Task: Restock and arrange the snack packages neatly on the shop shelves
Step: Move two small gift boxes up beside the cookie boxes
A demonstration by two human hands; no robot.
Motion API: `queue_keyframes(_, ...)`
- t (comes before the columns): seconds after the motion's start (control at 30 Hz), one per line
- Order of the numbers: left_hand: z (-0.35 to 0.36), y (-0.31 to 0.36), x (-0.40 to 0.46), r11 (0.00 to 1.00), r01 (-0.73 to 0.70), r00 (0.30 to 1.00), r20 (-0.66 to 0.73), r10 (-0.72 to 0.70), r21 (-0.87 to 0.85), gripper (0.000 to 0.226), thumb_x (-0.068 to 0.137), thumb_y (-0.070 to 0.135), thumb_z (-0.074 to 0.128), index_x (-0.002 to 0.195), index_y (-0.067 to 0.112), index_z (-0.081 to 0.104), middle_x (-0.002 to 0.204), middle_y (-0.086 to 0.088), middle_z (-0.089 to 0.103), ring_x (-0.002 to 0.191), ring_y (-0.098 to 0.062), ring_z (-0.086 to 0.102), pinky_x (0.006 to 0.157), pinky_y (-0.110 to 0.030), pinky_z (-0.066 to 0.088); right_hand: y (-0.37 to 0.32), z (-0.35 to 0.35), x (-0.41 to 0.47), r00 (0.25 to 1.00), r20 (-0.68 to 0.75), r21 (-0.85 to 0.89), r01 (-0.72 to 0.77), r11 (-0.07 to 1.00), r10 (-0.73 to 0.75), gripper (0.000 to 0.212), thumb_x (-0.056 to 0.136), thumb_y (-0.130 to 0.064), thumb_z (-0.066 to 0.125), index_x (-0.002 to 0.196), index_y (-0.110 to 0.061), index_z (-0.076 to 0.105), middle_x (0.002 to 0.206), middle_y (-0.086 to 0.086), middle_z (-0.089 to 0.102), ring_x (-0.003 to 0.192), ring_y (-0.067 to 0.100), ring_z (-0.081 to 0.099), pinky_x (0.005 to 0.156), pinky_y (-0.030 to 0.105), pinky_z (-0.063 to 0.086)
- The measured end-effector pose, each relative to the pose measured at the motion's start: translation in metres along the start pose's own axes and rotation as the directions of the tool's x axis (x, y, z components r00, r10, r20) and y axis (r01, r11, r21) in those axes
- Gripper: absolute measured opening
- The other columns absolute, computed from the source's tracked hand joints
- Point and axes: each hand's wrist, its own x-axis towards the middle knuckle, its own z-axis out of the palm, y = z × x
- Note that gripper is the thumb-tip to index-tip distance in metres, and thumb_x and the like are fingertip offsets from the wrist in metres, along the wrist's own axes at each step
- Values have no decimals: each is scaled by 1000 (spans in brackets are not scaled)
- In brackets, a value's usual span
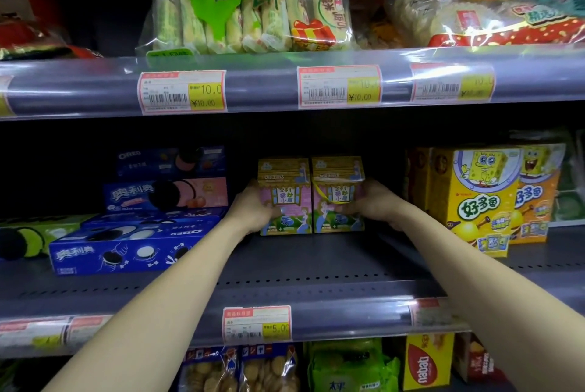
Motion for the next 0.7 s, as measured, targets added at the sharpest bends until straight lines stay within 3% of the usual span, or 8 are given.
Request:
queue_keyframes(0.33,7,-4,0,1000,-1,999,-50,3,26,57,82,14,73,131,7,45,126,-9,61,113,-23,58,90,-27,45,4,1,1,1000,-17,3,4,1000,-4,53,75,-9,79,122,-19,56,125,3,63,114,18,59,99,33,47)
queue_keyframes(0.7,6,0,-3,994,90,995,38,-87,-66,60,80,10,74,133,9,46,124,-6,61,111,-21,59,91,-28,47,-5,2,-9,999,-13,-69,-37,997,37,52,77,-15,78,124,-18,56,127,3,62,118,20,58,103,37,44)
